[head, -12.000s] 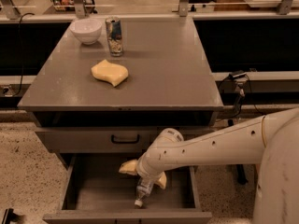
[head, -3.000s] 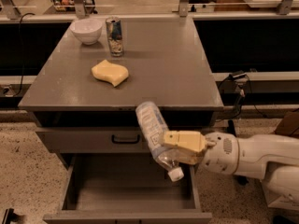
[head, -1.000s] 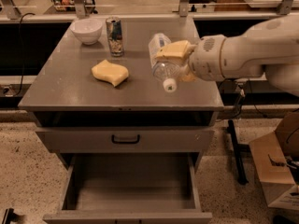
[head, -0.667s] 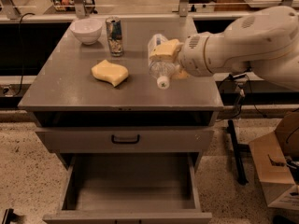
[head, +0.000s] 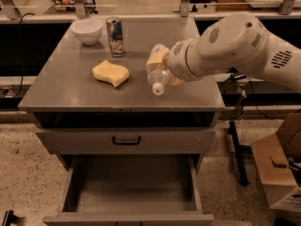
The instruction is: Pick blue plastic bottle from middle drawer and place on counter
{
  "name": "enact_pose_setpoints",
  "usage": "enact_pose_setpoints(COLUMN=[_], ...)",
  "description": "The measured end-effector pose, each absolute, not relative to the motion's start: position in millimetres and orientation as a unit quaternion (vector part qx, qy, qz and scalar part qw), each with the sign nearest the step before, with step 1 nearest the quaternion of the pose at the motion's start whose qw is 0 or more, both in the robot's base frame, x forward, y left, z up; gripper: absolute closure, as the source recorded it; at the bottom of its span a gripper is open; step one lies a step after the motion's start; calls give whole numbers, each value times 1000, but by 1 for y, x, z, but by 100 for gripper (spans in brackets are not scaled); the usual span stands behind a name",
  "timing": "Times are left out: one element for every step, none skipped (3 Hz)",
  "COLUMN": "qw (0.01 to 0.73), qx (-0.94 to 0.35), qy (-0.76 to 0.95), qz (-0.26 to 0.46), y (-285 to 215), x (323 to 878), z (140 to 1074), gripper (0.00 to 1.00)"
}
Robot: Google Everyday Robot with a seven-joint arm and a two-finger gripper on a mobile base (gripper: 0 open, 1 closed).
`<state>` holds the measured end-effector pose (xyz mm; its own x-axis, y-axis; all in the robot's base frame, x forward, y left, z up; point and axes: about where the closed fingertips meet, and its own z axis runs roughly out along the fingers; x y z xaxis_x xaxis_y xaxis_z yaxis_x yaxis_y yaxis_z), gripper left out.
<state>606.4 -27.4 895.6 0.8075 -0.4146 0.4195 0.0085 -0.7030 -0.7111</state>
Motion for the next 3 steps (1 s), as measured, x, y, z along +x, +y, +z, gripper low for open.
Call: enact_pose_setpoints(qw=[340,298,296], qx=[-894,-916,-916], qy=[107,118,137], qz=[-271,-241,-231], y=[-4,0,-3], x=[601,596,594], z=[884,867,864], gripper=[59,36,11])
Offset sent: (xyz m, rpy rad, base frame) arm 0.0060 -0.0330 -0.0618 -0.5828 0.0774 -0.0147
